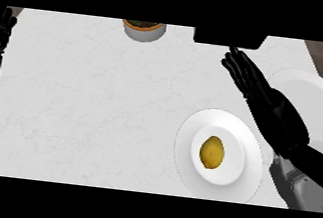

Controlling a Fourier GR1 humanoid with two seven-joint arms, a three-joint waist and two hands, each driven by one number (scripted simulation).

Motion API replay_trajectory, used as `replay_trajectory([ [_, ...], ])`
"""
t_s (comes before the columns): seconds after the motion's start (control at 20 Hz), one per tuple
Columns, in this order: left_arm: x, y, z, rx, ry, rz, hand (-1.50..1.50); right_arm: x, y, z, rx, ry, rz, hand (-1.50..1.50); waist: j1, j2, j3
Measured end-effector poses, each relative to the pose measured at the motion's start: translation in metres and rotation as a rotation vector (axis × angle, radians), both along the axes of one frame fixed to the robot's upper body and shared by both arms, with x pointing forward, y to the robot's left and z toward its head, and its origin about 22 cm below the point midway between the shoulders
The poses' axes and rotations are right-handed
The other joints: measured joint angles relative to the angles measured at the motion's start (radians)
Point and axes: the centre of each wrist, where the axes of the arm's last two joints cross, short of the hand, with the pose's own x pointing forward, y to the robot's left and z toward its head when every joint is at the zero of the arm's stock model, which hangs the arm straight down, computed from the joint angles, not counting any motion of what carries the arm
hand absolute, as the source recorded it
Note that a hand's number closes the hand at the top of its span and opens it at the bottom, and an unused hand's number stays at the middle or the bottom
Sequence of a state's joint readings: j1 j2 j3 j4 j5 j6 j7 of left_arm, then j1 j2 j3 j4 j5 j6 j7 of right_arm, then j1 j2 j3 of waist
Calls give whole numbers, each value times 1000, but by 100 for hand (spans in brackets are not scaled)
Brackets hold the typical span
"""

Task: Pick the lemon from the plate and place it in the plate

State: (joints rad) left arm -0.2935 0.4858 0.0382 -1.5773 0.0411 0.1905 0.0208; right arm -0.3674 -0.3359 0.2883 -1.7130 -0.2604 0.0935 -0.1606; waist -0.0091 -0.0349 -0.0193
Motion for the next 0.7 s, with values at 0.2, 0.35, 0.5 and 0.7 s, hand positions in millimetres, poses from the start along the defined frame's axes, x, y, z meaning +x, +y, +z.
replay_trajectory([
  [0.2,-14,0,-43,-105,180,35,0,-2,-40,-1,7,13,-266,150,-25,17,11],
  [0.35,-30,-2,-86,-210,374,71,0,-3,-87,-12,-88,56,-549,150,-74,36,3],
  [0.5,-47,-11,-119,-309,510,77,0,-14,-133,-30,-139,115,-899,-150,-110,38,6],
  [0.7,-65,-30,-146,-395,619,40,0,-44,-145,-60,-72,110,-1218,-150,-93,29,13],
])
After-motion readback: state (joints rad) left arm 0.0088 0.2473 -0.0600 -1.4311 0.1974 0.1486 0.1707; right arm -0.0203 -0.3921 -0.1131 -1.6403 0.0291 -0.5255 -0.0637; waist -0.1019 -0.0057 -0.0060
